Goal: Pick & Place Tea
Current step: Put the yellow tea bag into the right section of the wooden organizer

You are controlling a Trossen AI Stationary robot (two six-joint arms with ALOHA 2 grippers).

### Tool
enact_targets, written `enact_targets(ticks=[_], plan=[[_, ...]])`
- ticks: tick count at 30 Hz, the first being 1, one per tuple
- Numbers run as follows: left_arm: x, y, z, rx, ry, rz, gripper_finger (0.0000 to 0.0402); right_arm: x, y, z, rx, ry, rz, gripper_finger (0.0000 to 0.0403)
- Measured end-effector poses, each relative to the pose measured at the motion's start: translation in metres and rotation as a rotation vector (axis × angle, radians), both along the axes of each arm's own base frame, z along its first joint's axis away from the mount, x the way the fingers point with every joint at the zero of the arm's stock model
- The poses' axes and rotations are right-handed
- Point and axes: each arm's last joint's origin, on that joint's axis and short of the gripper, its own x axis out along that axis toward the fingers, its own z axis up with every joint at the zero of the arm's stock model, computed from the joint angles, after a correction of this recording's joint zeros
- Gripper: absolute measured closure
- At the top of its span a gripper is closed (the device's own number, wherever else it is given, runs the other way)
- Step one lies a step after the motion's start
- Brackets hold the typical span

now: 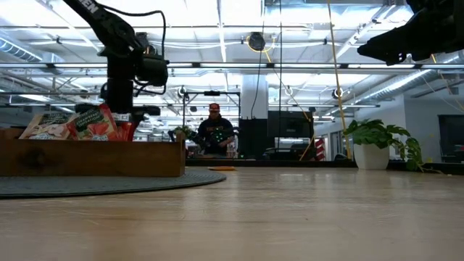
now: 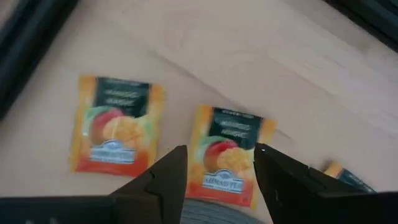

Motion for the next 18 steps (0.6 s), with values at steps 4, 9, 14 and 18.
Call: enact_targets(ticks=[4, 9, 14, 18], plan=[[-0.001, -0.003, 0.000, -0.002, 0.033, 0.011, 0.0215, 0.000, 0.000, 0.000, 0.000, 0.000, 0.000, 0.0216], [0.000, 0.002, 0.002, 0.112, 0.057, 0.029, 0.0215, 0.000, 0.000, 0.000, 0.000, 0.000, 0.000, 0.0216], [0.007, 0.005, 0.005, 0.301, 0.103, 0.039, 0.0215, 0.000, 0.000, 0.000, 0.000, 0.000, 0.000, 0.0216], [0.015, 0.011, 0.007, 0.427, 0.069, 0.091, 0.0215, 0.000, 0.000, 0.000, 0.000, 0.000, 0.000, 0.0216]])
